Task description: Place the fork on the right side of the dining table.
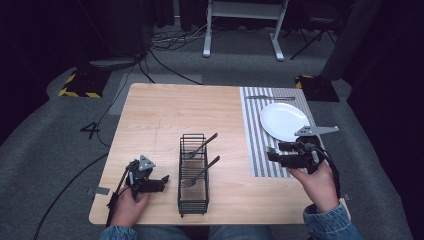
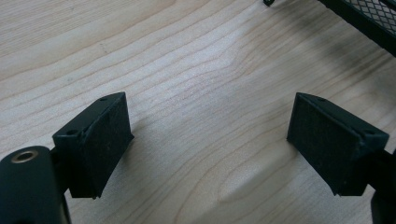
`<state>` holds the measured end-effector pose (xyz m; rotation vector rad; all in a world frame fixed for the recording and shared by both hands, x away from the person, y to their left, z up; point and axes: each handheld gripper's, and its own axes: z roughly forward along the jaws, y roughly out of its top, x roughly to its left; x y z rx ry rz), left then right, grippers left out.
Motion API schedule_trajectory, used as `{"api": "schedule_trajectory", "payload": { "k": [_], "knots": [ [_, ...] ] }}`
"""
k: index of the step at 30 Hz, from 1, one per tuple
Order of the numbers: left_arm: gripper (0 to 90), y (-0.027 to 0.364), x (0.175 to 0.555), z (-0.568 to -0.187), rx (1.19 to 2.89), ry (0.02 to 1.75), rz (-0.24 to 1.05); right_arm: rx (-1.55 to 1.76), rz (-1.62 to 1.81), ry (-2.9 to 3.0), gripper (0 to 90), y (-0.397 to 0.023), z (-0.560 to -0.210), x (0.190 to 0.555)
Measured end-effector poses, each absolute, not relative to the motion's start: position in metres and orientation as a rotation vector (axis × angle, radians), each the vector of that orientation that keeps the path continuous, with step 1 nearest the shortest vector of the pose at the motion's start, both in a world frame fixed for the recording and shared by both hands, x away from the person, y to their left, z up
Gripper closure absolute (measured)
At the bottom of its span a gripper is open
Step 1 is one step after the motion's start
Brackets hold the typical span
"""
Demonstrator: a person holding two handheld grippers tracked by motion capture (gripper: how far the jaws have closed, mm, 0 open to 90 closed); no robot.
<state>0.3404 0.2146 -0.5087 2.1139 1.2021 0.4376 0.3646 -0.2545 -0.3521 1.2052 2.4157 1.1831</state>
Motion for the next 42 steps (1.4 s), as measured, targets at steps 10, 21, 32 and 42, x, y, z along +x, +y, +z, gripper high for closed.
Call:
{"api": "schedule_trajectory", "payload": {
  "k": [10,21,32,42],
  "knots": [
    [13.5,0.215,0.34,-0.509,2.114,1.202,0.437,1.119,1.141,2.413,38.2,-0.233,-0.393,0.355],
    [13.5,0.215,0.34,-0.509,2.114,1.202,0.438,1.089,1.125,2.446,38.8,-0.214,-0.432,0.347],
    [13.5,0.215,0.34,-0.509,2.114,1.202,0.438,1.039,1.126,2.468,39.9,-0.2,-0.466,0.341],
    [13.5,0.215,0.34,-0.509,2.114,1.202,0.438,1.01,1.11,2.464,40.0,-0.19,-0.488,0.338]
  ]
}}
